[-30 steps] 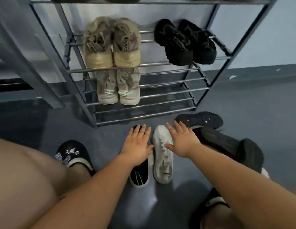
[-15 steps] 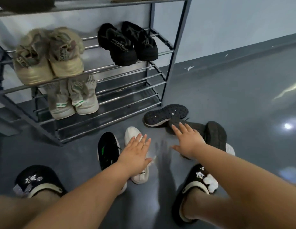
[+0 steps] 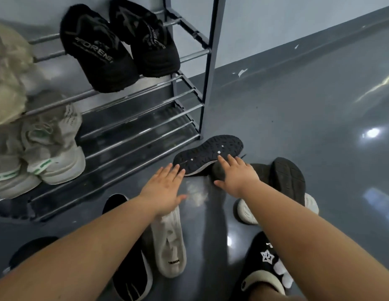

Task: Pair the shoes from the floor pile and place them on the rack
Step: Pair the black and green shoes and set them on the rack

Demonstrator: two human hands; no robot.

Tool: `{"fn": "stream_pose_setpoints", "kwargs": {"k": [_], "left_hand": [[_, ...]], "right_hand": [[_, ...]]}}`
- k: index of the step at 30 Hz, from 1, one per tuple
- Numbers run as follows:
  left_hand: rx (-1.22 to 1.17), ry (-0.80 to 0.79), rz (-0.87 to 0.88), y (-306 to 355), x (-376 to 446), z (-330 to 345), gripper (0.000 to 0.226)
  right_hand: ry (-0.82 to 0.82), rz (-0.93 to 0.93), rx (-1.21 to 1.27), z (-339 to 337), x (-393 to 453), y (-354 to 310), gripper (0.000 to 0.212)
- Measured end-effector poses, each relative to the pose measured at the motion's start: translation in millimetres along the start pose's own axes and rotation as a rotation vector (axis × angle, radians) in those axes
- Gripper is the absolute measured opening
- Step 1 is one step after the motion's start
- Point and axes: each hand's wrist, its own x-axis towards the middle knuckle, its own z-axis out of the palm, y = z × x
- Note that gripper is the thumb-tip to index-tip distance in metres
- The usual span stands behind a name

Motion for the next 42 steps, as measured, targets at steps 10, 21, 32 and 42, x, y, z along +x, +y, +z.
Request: {"fn": "stream_pose_setpoints", "kwargs": {"k": [10,21,32,42], "left_hand": [[-0.231,-0.042,0.016,29.1,93.1,23.9,0.066],[-1.182,-0.194,-0.407,79.1,157.7,53.1,0.066],[-1.75,-0.047,-0.492,69.7,138.1,33.6,0.049],[-1.799,0.193,-0.372,-13.7,24.0,0.1,0.041]], "right_hand": [[-0.132,0.115,0.088,22.3,56.8,39.4,0.081],[-0.154,0.153,0.113,37.7,86.2,70.0,0.074],[-0.08,0.188,0.289,18.7,79.6,51.7,0.064],[0.199,-0.033,0.525,-7.4,22.9,-48.1,0.058]]}}
